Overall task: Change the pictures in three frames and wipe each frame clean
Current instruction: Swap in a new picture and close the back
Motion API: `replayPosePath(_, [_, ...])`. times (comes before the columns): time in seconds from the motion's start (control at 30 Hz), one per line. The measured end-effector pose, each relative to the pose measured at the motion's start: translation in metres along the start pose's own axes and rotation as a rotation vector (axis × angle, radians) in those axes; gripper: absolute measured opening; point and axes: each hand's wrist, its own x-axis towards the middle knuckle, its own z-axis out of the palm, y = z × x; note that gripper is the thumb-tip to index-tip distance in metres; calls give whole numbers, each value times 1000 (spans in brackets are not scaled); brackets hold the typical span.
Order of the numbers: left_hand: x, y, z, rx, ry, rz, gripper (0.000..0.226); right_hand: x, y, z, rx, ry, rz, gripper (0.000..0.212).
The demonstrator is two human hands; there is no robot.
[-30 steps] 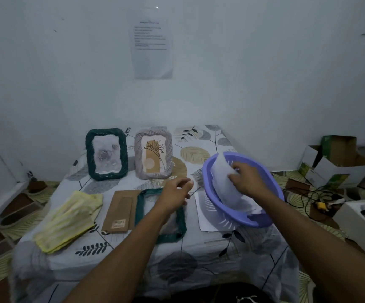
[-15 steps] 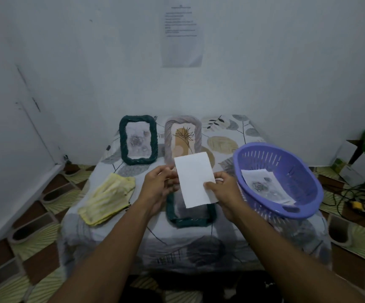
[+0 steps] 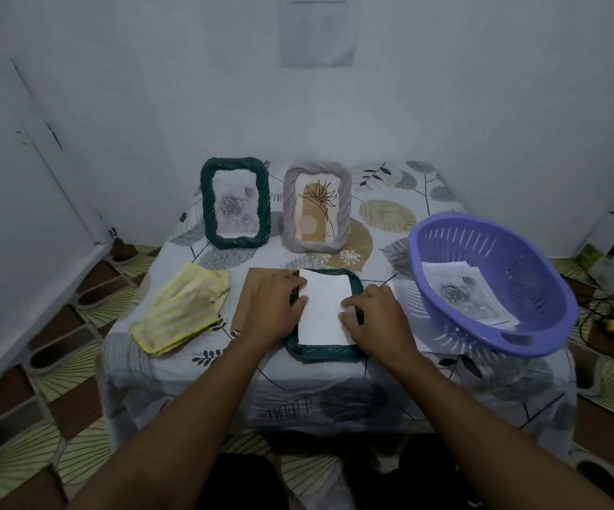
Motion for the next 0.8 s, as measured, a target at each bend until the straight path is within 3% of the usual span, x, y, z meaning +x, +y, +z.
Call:
replayPosePath(0.13, [-7, -17, 8, 89, -53, -6, 38, -4, 6, 2, 64, 25, -10, 29])
replayPosePath(0.3, [-12, -30, 14, 67, -105, 33, 67, -6, 7, 1, 150, 28, -10, 29])
replayPosePath(0.8, [-15, -30, 18, 82, -74, 34, 64, -5, 10, 0, 185, 1, 9, 30])
